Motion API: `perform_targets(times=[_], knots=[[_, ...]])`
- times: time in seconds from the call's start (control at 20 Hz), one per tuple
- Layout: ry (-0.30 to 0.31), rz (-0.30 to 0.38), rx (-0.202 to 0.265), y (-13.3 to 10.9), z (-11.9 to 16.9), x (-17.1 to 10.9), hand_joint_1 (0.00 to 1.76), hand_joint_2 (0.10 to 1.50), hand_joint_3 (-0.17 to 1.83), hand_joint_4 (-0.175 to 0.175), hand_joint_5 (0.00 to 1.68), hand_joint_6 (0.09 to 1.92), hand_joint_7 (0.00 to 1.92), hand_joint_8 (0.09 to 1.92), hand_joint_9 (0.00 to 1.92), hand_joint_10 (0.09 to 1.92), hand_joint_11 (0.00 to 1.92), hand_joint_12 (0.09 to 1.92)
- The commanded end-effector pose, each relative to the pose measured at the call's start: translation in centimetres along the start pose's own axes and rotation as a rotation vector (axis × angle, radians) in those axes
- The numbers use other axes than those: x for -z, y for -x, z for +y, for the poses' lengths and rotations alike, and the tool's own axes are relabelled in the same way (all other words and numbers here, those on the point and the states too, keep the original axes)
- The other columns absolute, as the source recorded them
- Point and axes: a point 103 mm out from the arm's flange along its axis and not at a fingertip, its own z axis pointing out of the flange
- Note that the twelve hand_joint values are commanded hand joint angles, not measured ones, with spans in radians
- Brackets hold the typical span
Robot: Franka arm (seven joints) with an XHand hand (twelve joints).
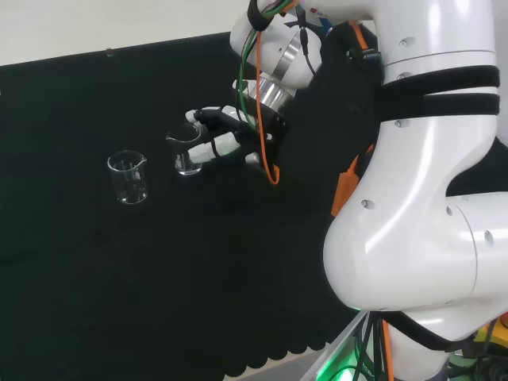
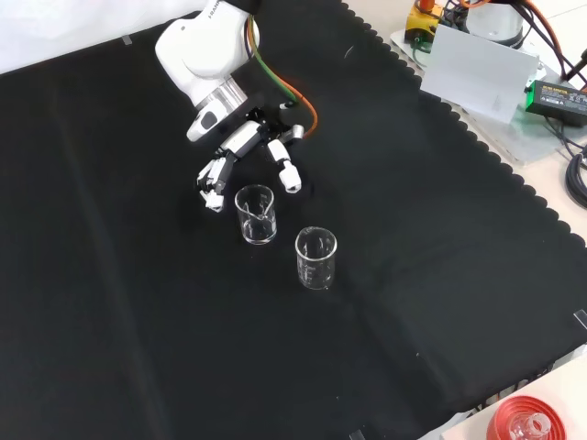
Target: Pick up the beaker on the right.
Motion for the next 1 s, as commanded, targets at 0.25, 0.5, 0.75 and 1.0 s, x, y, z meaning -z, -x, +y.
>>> perform_targets(times=[0.25,0.5,0.75,1.0], knots=[[0.019,0.025,0.007,0.0,0.2,-0.5,0.86,0.46,0.74,-0.072,0.35,0.09,0.27,0.65,0.37,0.69,0.00,1.27],[0.018,0.042,0.011,0.0,0.3,-1.0,0.86,0.46,0.74,-0.071,0.35,0.09,0.27,0.65,0.37,0.69,0.00,1.27],[0.004,0.067,0.012,-0.2,0.7,-1.4,0.88,0.46,0.74,-0.069,0.36,0.09,0.27,0.65,0.38,0.69,0.00,1.27],[0.018,0.095,0.019,-0.5,1.1,-1.3,0.92,0.47,0.73,-0.065,0.38,0.09,0.30,0.65,0.41,0.69,0.00,1.30]])
